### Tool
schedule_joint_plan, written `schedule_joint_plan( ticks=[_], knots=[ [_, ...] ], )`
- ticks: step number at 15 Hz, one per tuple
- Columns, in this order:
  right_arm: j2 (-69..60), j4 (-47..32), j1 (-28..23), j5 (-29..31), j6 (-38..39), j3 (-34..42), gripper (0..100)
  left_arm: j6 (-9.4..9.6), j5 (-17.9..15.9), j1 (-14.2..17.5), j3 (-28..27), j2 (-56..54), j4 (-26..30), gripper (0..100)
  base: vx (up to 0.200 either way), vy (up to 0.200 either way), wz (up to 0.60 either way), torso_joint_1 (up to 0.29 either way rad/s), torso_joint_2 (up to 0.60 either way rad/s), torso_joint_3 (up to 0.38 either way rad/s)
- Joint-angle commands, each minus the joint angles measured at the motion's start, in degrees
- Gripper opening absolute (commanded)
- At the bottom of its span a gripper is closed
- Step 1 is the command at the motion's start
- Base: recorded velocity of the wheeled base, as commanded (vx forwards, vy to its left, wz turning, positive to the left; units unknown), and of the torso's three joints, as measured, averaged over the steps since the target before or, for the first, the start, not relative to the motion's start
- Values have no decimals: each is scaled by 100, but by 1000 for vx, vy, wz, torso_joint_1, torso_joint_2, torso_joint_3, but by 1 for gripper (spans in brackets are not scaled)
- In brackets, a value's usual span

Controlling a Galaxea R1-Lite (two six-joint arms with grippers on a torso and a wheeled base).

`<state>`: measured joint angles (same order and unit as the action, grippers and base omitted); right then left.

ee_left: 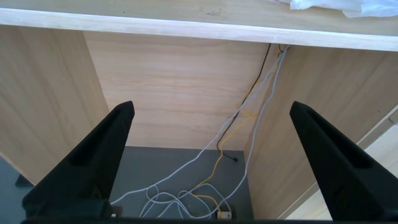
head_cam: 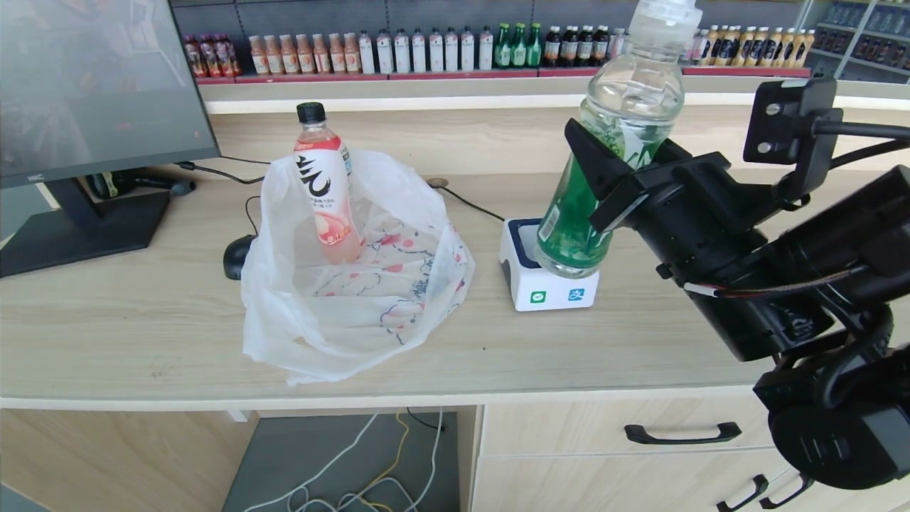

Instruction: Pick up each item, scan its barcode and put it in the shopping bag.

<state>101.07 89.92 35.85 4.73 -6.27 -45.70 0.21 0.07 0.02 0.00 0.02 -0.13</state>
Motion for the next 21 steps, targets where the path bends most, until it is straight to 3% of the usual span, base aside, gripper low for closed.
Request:
schedule_joint_plan(
  ticks=[1, 13, 21],
  knots=[
    [79, 8, 18, 2, 29, -79, 0, -3, 1, 6, 0, -2, -4, 100, 0, 200, 0, -2, -2, 2],
    [238, 8, 97, 2, 47, -158, 0, -3, 1, 6, 0, -2, -4, 100, 0, 200, 0, 4, 2, 2],
    [114, 8, 493, 2, -68, -9, 0, -3, 1, 6, 0, -2, -4, 100, 0, 0, 0, 0, 0, 0]
  ],
)
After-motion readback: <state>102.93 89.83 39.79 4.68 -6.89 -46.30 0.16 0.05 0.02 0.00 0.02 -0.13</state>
